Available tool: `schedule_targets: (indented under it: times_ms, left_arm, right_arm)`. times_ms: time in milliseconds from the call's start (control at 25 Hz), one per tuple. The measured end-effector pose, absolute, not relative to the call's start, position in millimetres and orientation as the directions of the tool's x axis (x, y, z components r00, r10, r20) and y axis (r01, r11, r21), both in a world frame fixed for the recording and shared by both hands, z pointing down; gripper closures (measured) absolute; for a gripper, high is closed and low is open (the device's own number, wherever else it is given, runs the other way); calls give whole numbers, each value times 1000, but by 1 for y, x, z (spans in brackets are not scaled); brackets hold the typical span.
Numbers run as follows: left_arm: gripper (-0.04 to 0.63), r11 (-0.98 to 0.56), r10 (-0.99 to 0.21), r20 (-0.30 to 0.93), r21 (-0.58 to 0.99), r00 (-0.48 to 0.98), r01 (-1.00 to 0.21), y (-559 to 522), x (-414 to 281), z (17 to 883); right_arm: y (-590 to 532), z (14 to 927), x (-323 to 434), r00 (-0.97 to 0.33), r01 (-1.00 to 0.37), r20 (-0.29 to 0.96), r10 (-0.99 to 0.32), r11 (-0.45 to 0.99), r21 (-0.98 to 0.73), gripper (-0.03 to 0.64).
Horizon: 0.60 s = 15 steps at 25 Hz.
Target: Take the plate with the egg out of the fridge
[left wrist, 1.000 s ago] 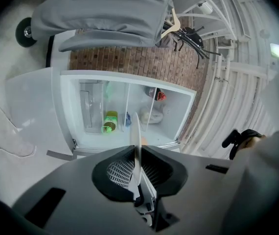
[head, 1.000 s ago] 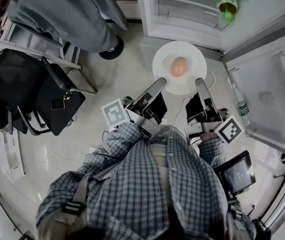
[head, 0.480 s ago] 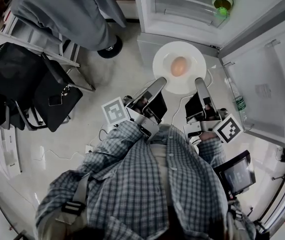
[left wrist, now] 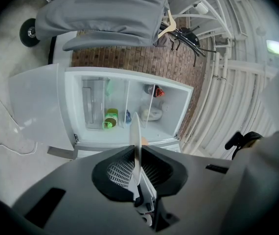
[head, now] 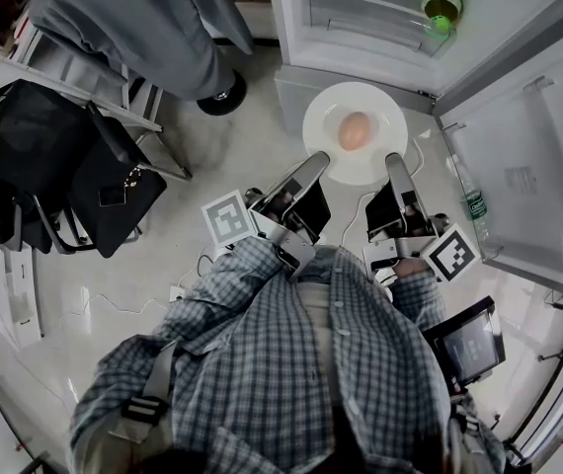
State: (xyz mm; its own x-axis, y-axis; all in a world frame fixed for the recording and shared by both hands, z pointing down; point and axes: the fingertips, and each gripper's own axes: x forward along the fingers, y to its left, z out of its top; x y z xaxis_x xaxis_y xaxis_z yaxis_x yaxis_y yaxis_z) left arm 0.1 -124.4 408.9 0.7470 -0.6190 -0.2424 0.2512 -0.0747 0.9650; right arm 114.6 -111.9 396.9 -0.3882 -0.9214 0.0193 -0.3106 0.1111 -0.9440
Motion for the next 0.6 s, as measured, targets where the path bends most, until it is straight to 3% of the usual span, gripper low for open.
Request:
schedule_targets:
  times_ms: [600]
  left_arm:
    - [549, -79, -650, -238, 966, 722, 247, -130, -12, 411]
  right_arm:
    - [-125, 396, 101, -442, -318, 9, -897, 148, -937, 566]
